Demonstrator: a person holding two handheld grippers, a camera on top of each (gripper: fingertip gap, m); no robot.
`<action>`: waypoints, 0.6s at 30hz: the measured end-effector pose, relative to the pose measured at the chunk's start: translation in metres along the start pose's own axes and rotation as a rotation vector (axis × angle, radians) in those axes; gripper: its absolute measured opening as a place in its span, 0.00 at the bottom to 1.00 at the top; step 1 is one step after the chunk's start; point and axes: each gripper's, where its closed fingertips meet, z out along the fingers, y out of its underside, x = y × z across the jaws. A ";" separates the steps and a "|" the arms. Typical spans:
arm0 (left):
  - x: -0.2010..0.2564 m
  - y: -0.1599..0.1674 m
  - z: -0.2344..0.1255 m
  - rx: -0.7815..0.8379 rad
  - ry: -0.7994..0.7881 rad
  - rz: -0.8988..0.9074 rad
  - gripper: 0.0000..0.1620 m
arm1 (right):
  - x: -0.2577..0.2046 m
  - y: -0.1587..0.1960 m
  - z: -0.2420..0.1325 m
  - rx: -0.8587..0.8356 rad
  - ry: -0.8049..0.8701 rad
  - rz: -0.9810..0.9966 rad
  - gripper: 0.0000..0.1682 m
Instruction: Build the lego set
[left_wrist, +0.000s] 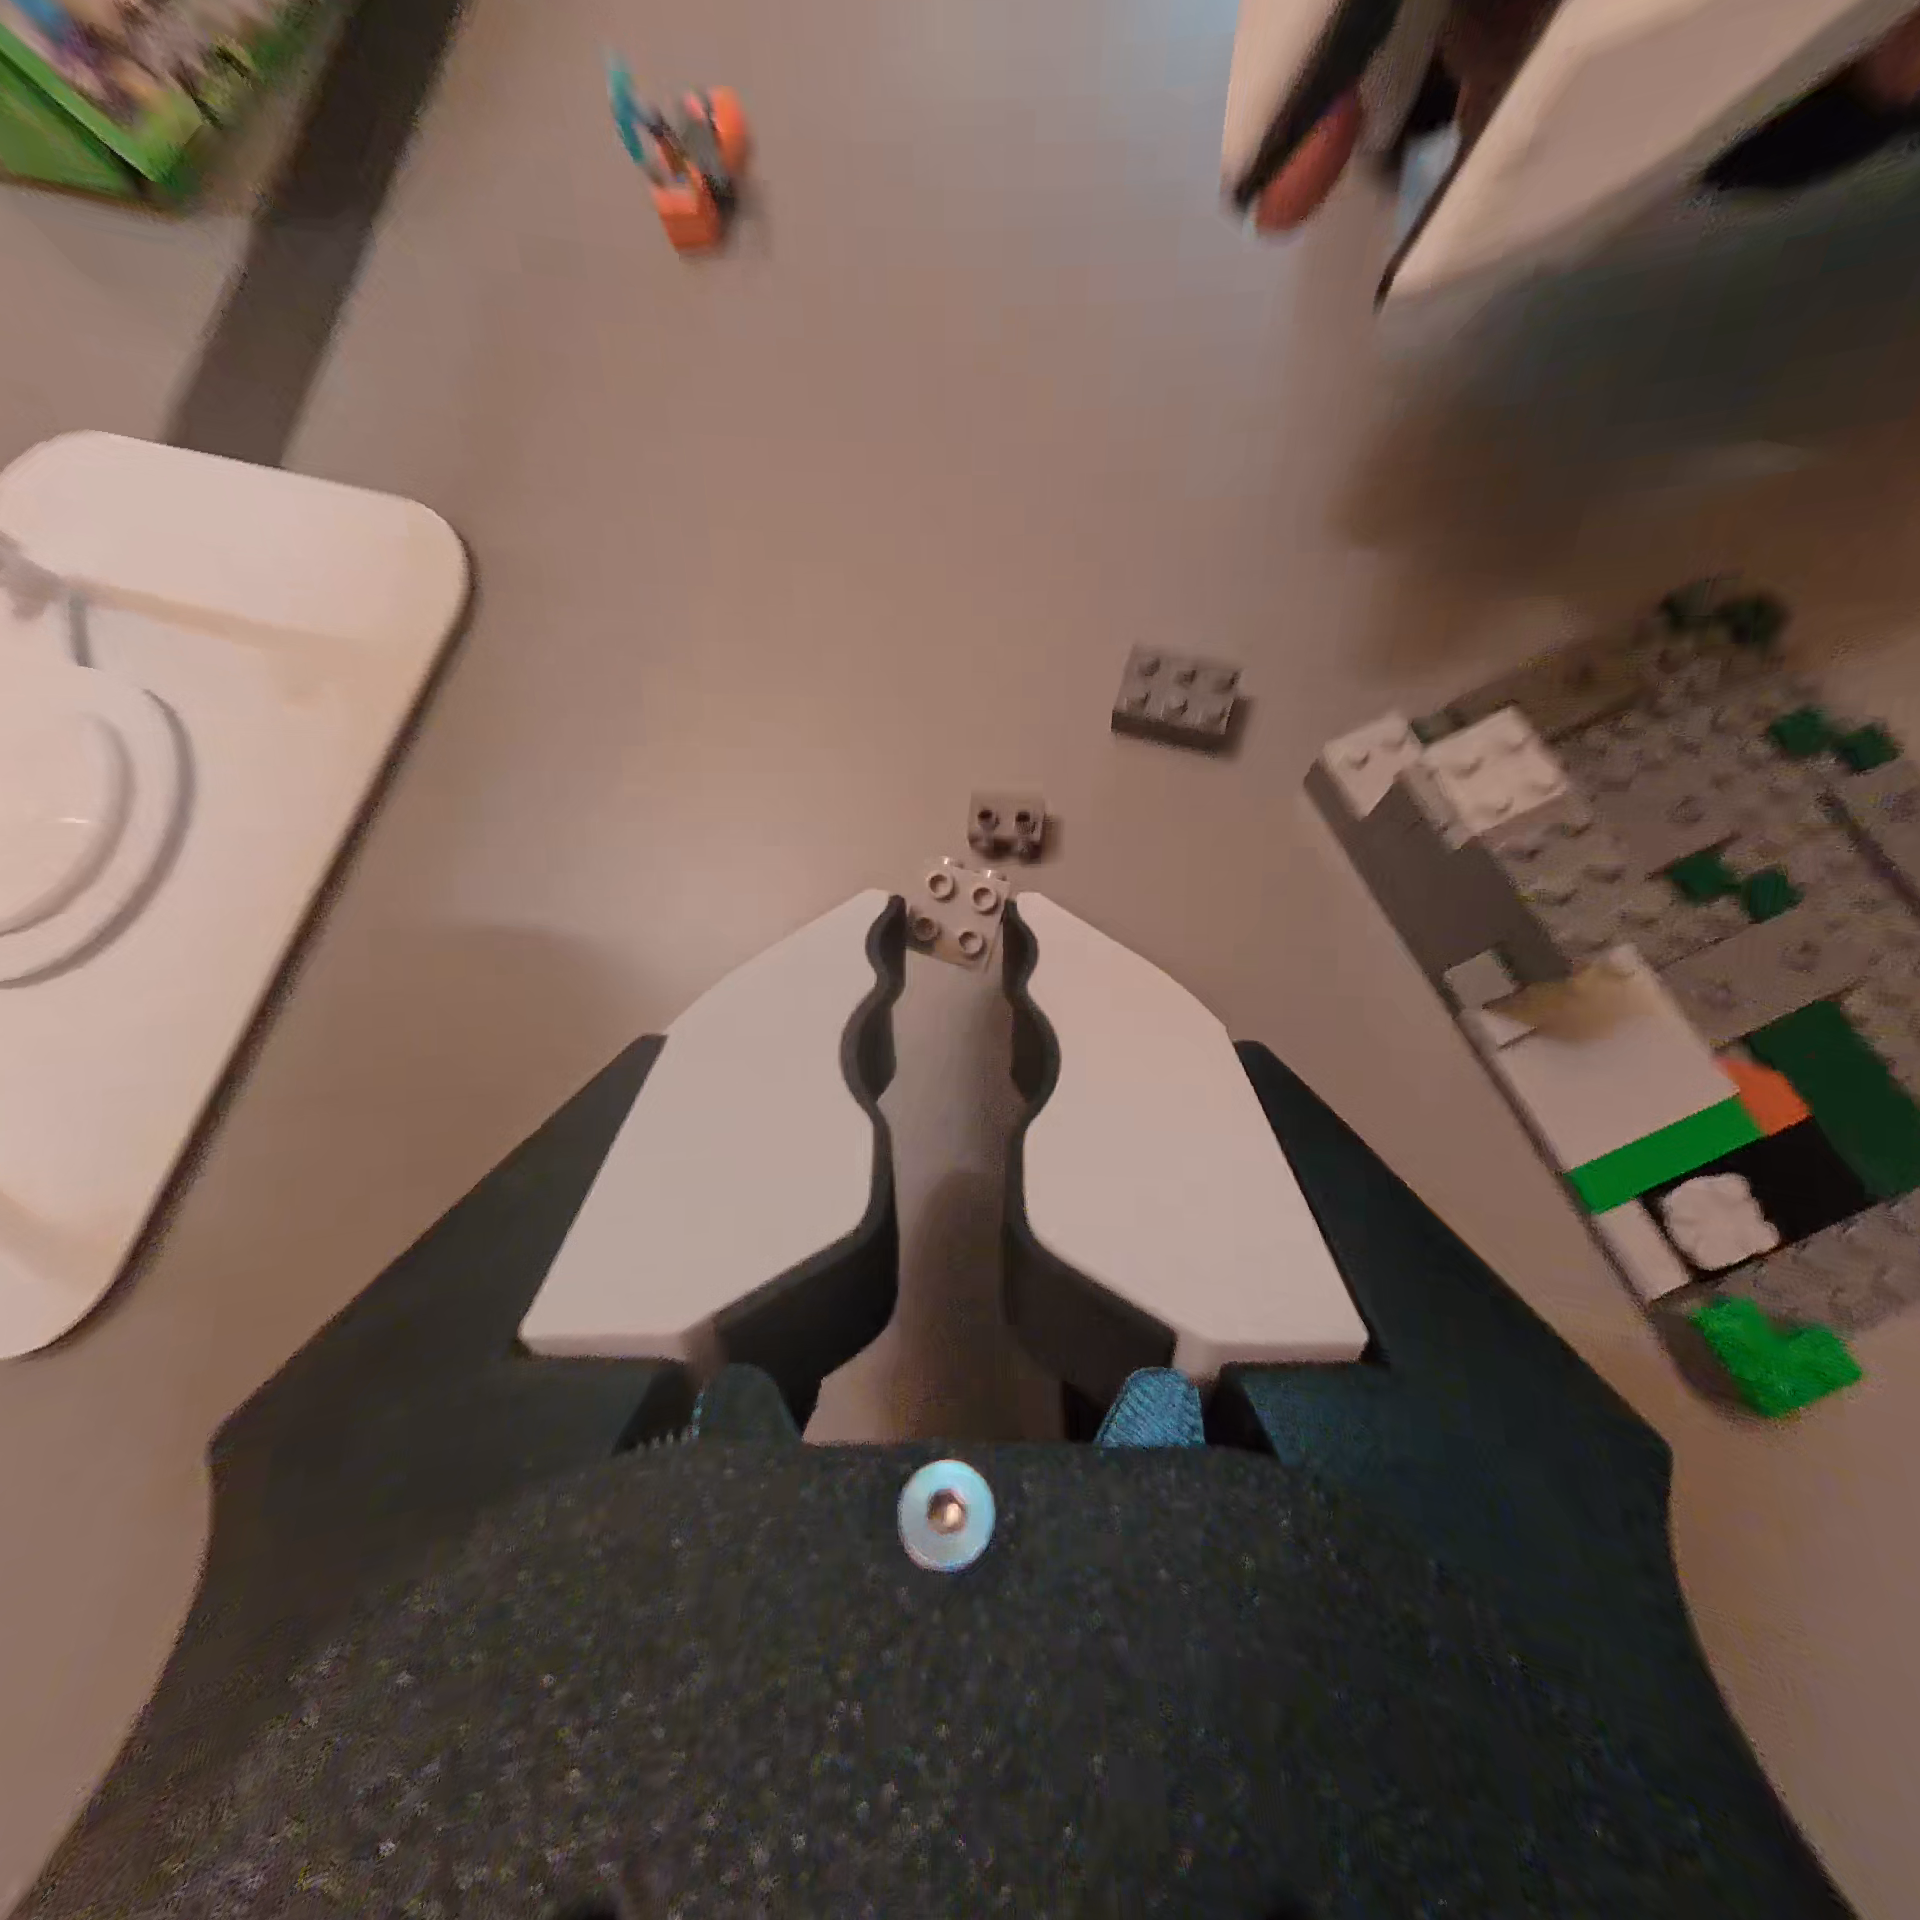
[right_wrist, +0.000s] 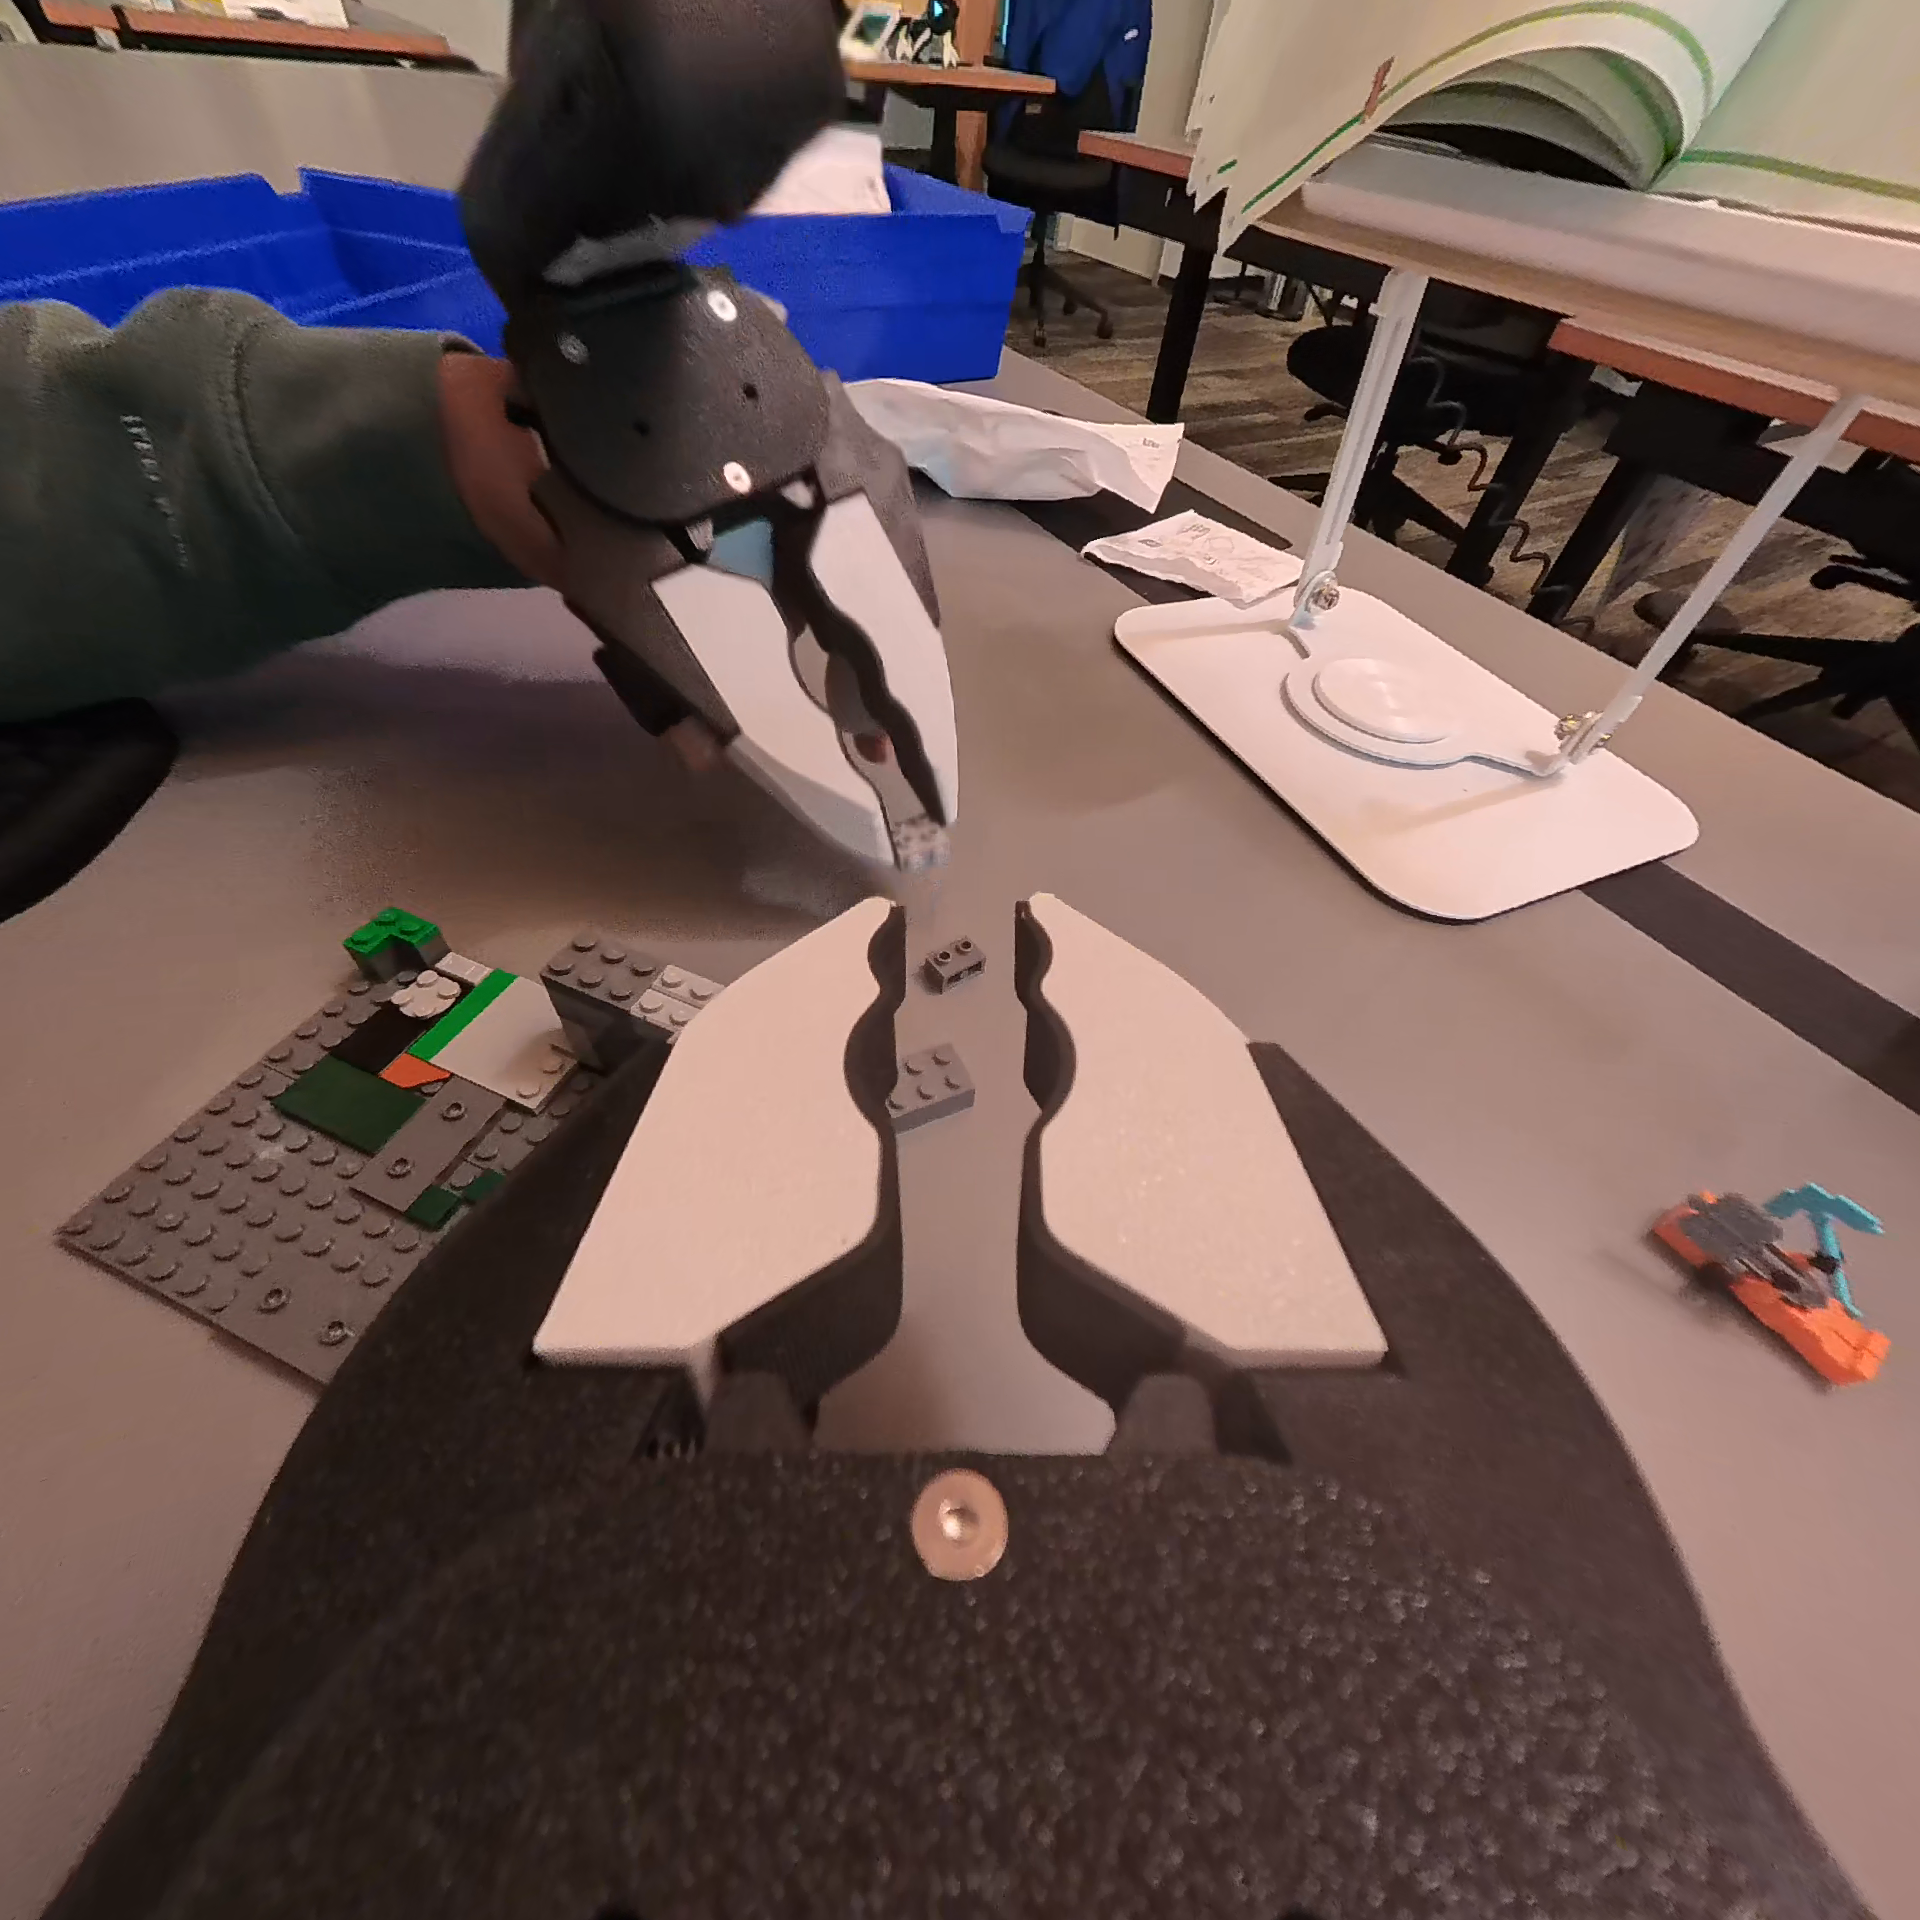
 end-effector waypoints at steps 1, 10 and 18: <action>0.002 -0.008 -0.006 0.042 -0.020 -0.014 0.10 | 0.000 0.000 0.000 0.001 -0.001 0.000 0.12; 0.044 -0.046 -0.050 0.258 -0.182 -0.123 0.11 | -0.020 -0.017 -0.002 0.057 -0.062 -0.017 0.12; 0.078 -0.050 -0.061 0.326 -0.160 -0.154 0.11 | -0.059 -0.029 -0.003 0.087 -0.216 -0.076 0.15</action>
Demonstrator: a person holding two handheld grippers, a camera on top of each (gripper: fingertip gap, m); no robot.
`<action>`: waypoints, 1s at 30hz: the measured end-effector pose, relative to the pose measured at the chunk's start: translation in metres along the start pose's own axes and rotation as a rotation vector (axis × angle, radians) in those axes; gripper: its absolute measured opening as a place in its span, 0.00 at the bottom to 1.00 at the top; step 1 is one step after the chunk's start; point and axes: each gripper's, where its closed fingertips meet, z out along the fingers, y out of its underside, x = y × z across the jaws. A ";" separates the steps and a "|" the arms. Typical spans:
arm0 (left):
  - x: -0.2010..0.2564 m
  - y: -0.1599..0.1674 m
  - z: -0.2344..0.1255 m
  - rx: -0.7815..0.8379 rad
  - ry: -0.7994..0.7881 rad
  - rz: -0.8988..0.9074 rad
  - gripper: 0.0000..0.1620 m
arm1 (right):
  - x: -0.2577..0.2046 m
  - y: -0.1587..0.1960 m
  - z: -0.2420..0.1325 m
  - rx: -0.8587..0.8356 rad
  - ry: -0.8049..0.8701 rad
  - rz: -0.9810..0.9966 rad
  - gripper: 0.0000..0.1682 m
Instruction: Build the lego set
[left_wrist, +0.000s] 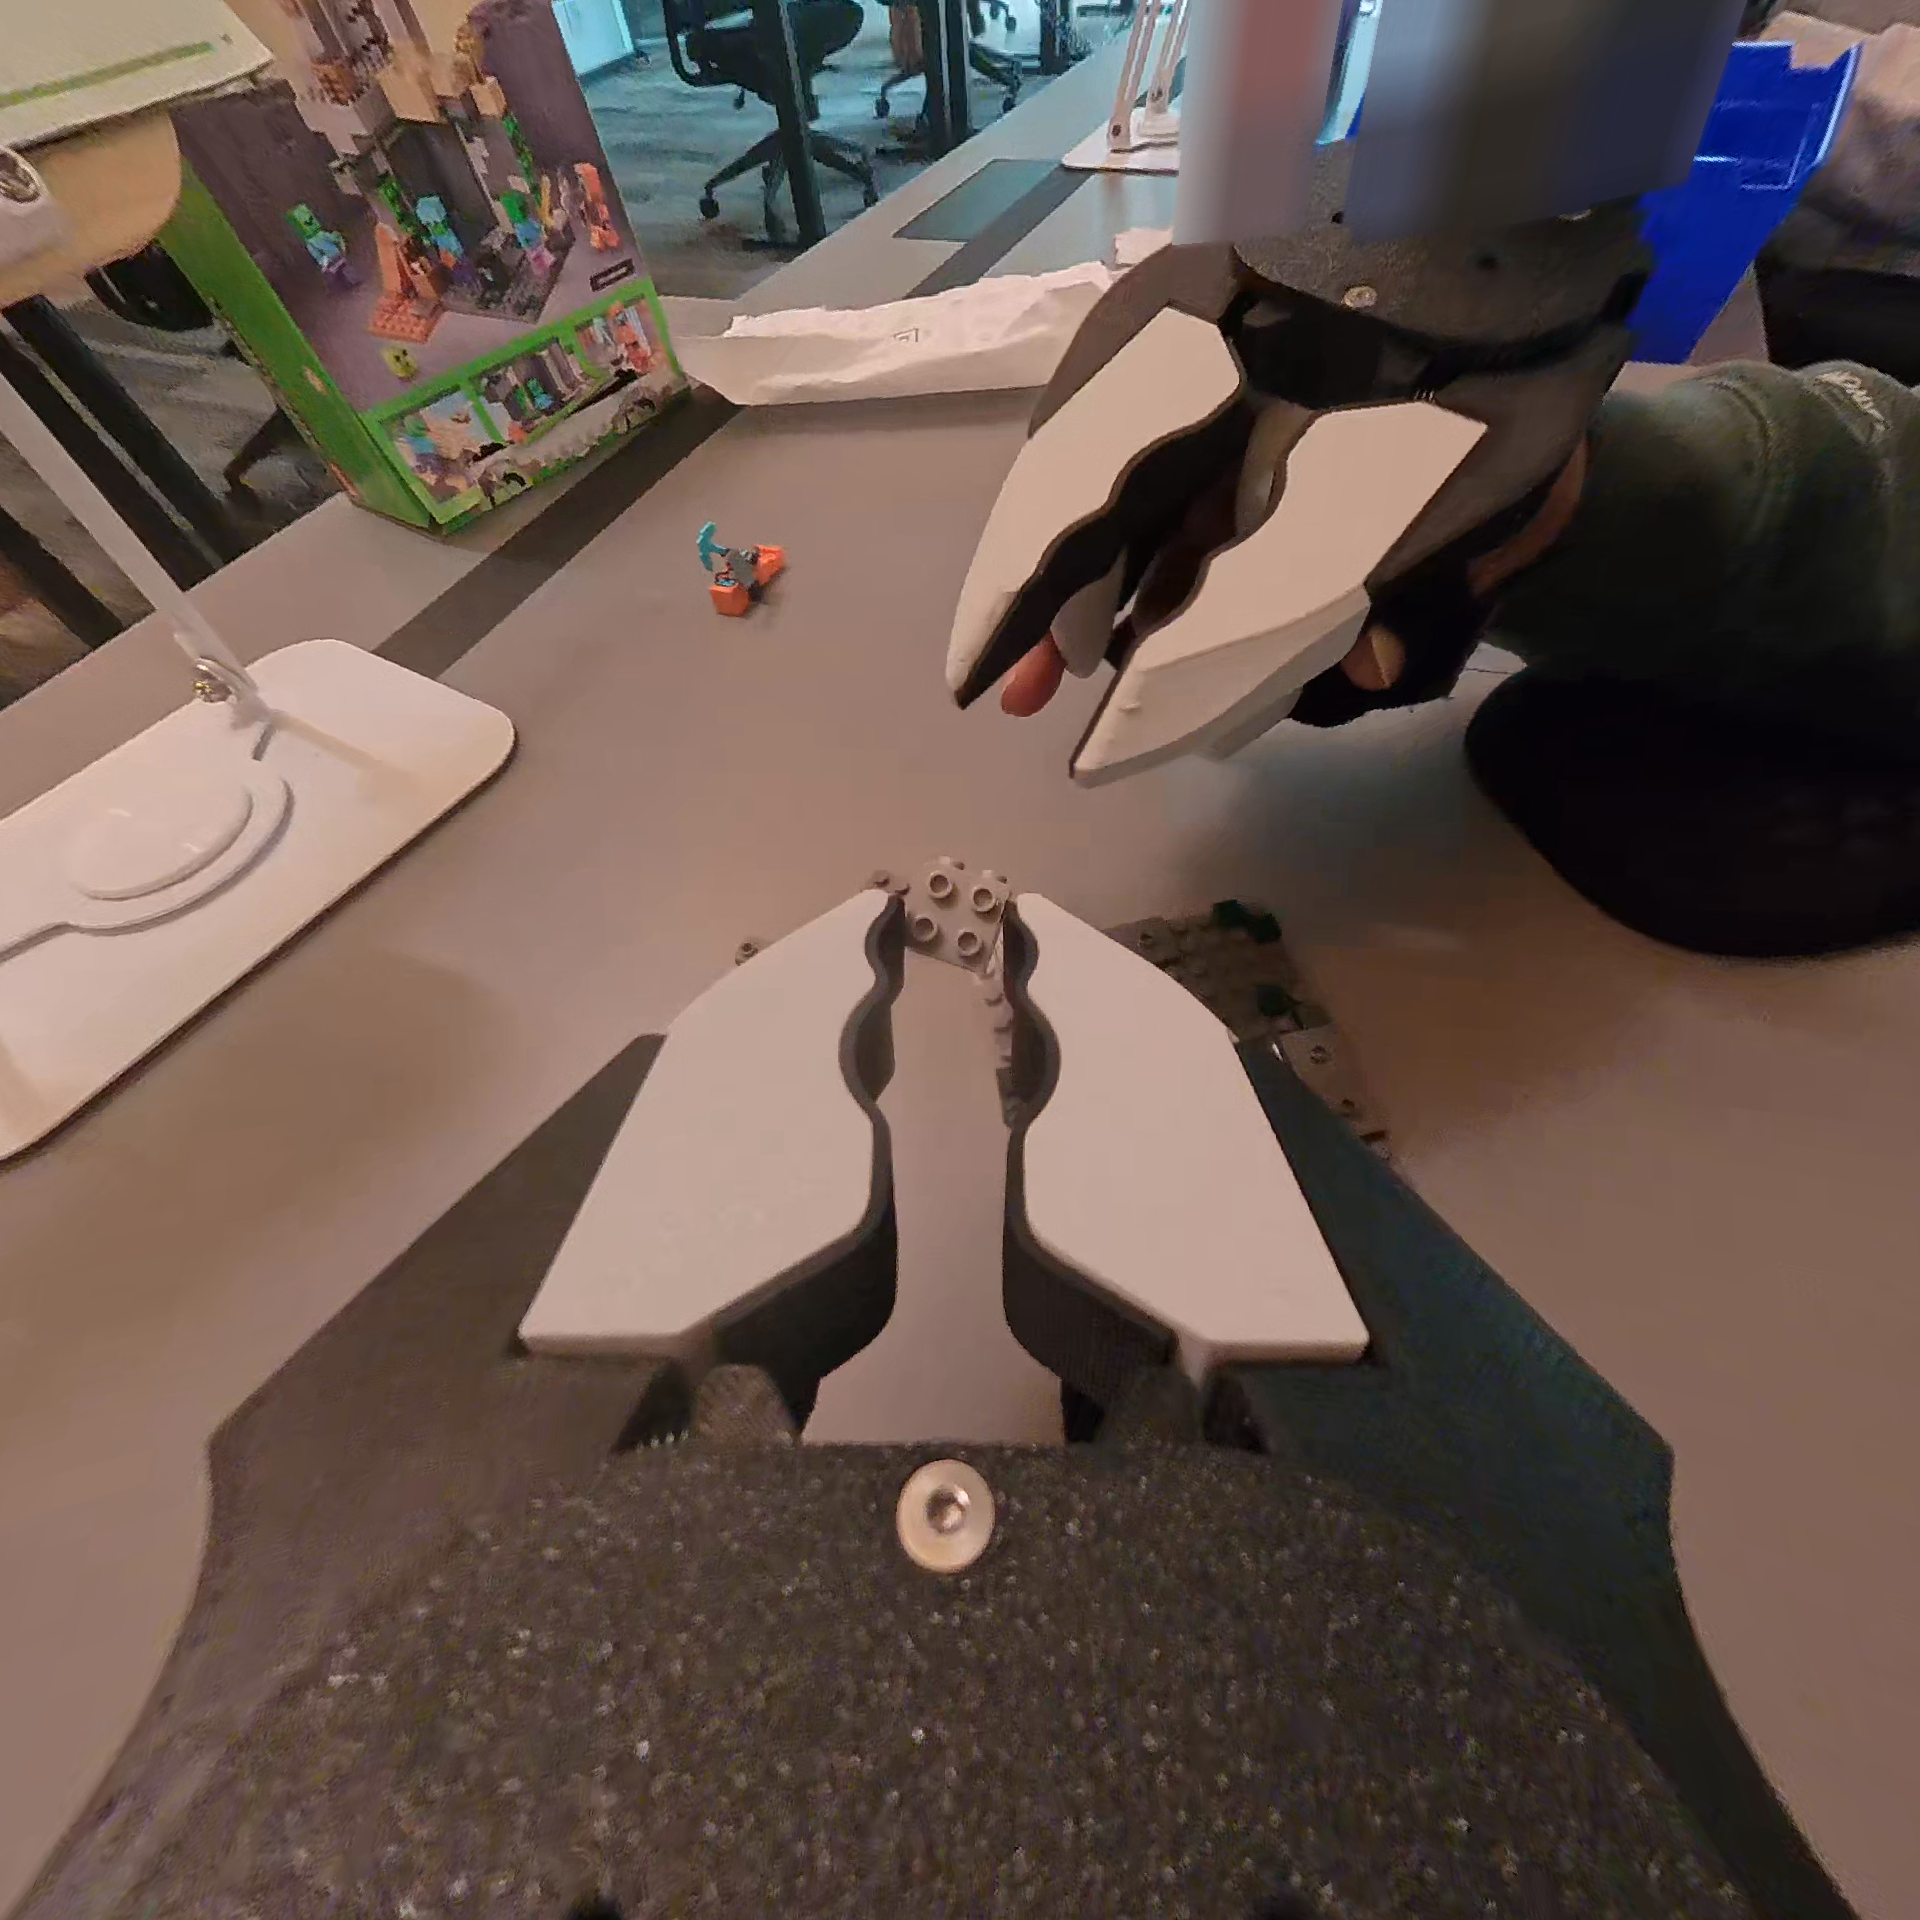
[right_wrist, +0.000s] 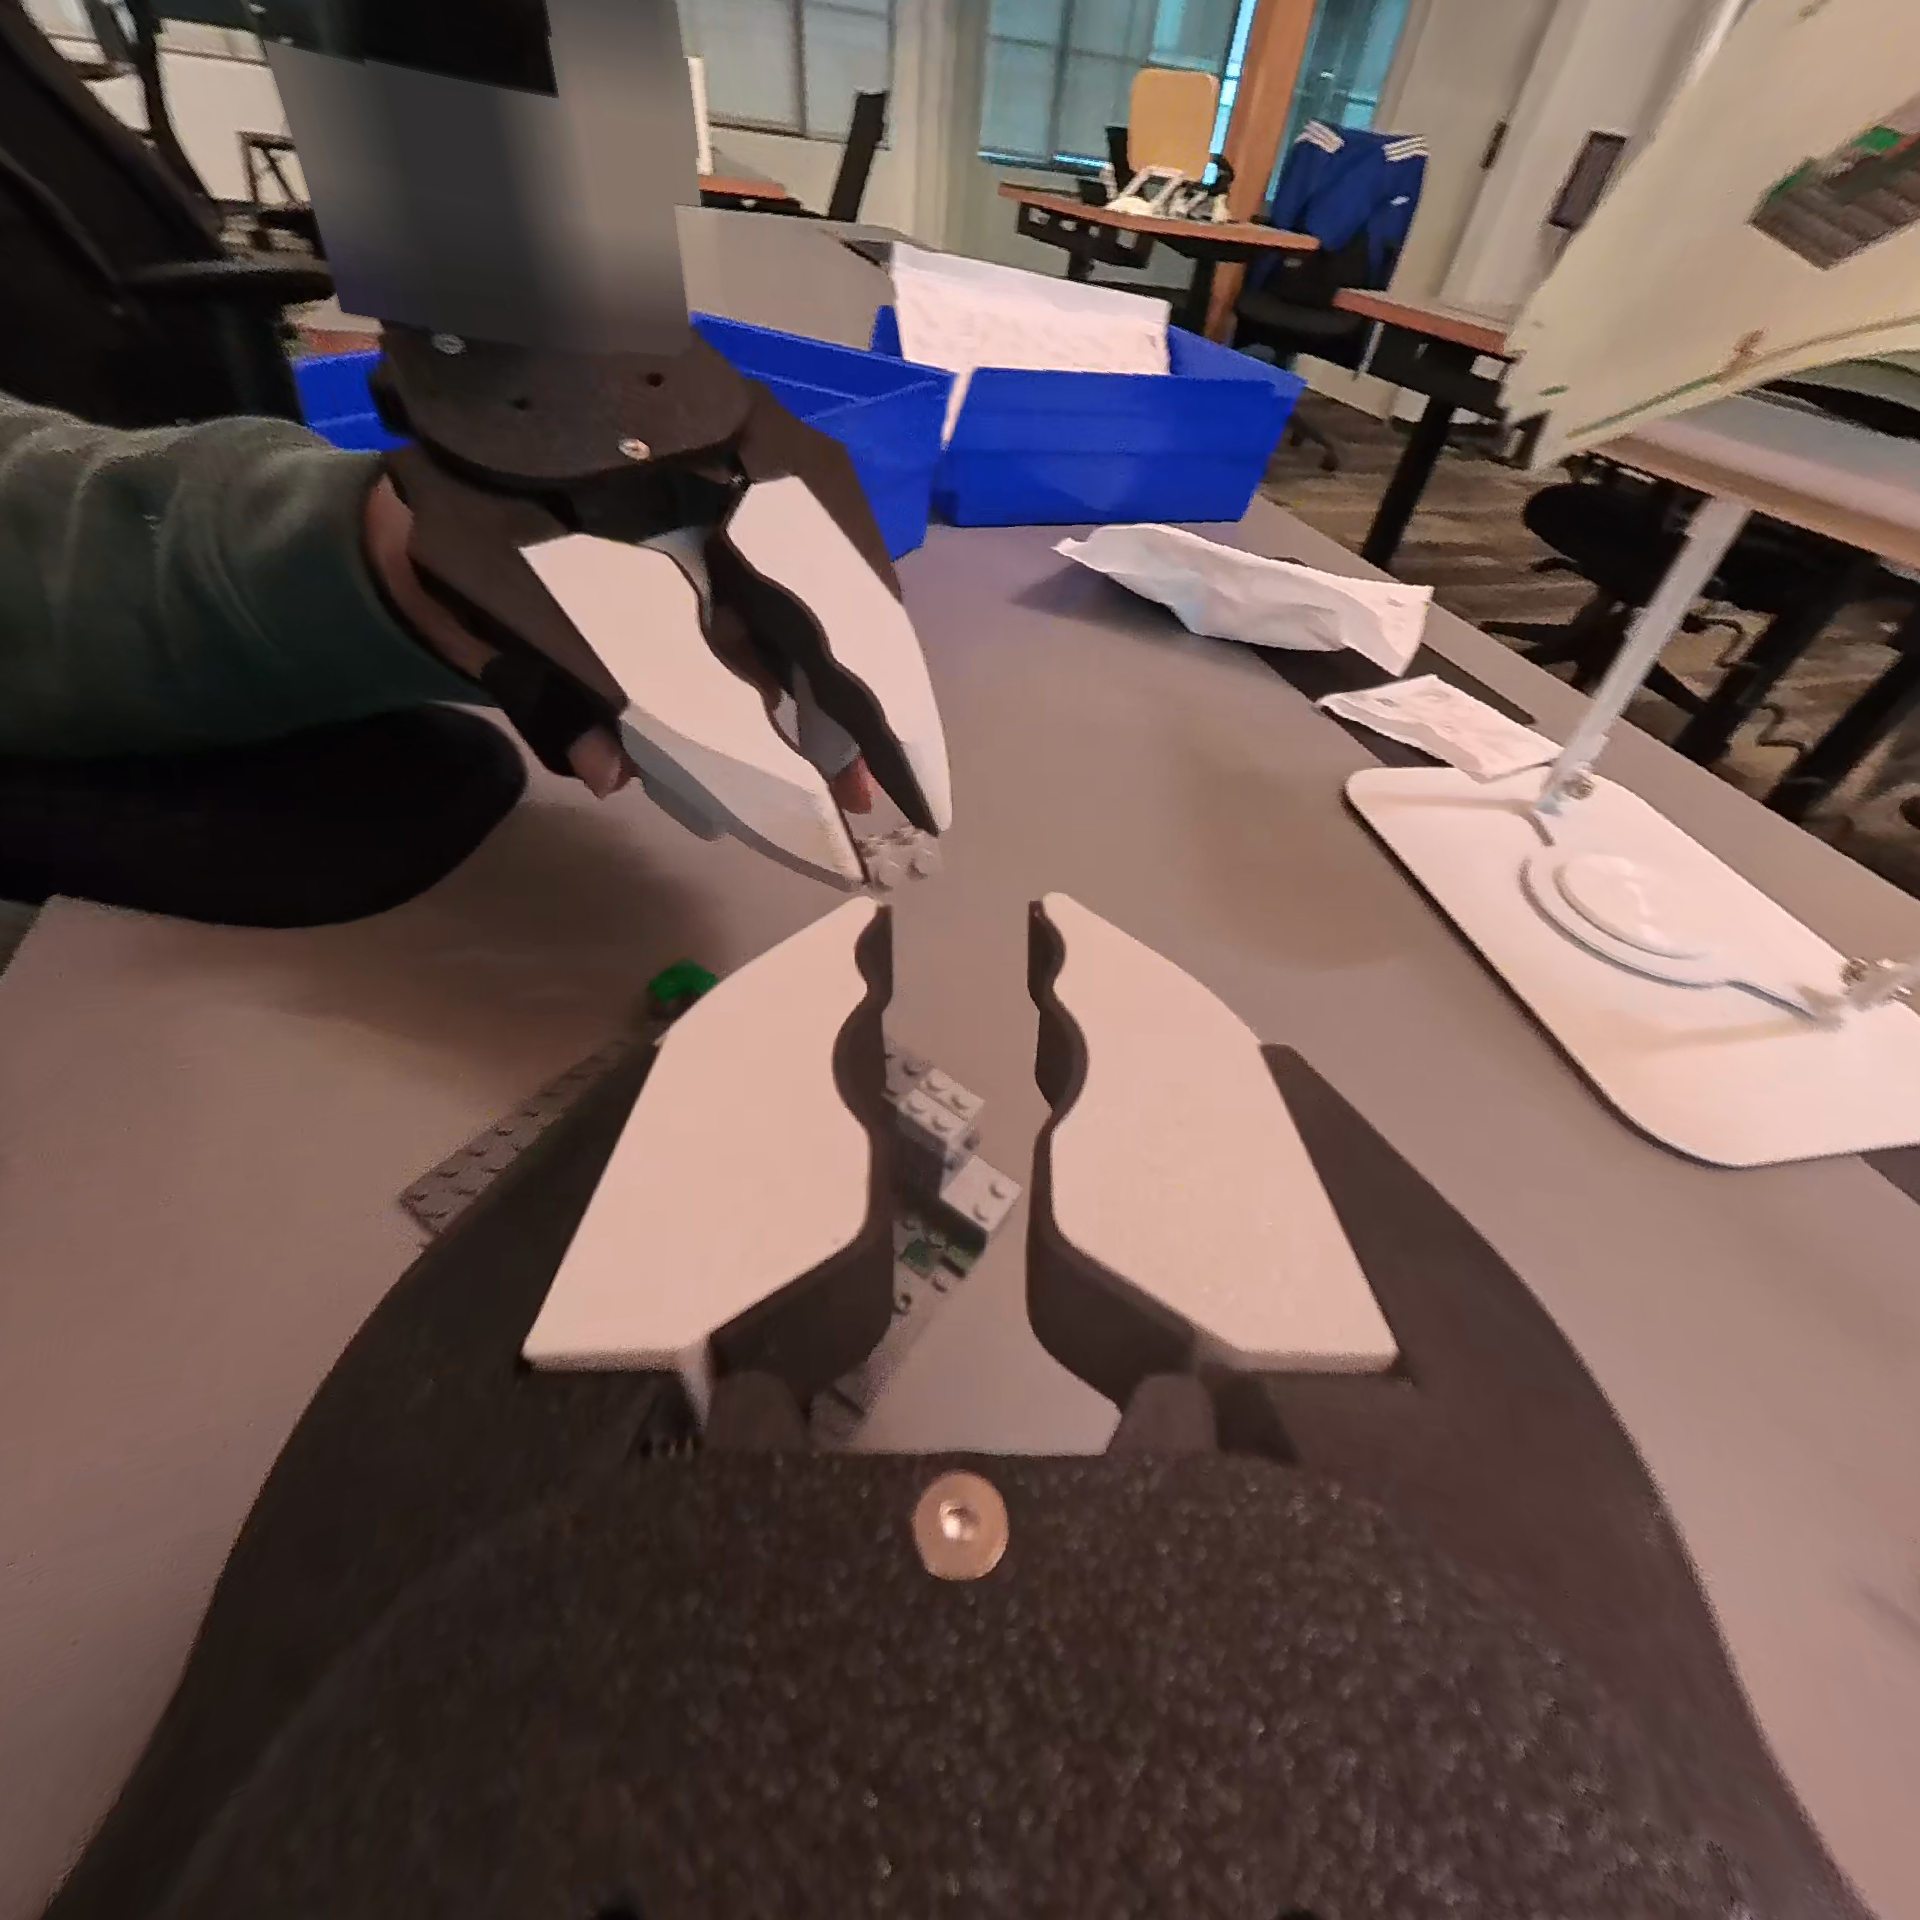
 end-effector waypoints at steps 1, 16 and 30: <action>0.002 0.001 -0.001 0.005 0.004 0.002 0.11 | -0.004 -0.001 0.000 -0.002 -0.022 -0.008 0.15; 0.017 -0.001 -0.013 0.061 0.080 0.060 0.10 | -0.034 0.002 0.020 -0.134 -0.156 -0.170 0.08; 0.024 -0.002 -0.020 0.068 0.111 0.106 0.10 | -0.043 0.002 0.025 -0.274 -0.309 -0.292 0.10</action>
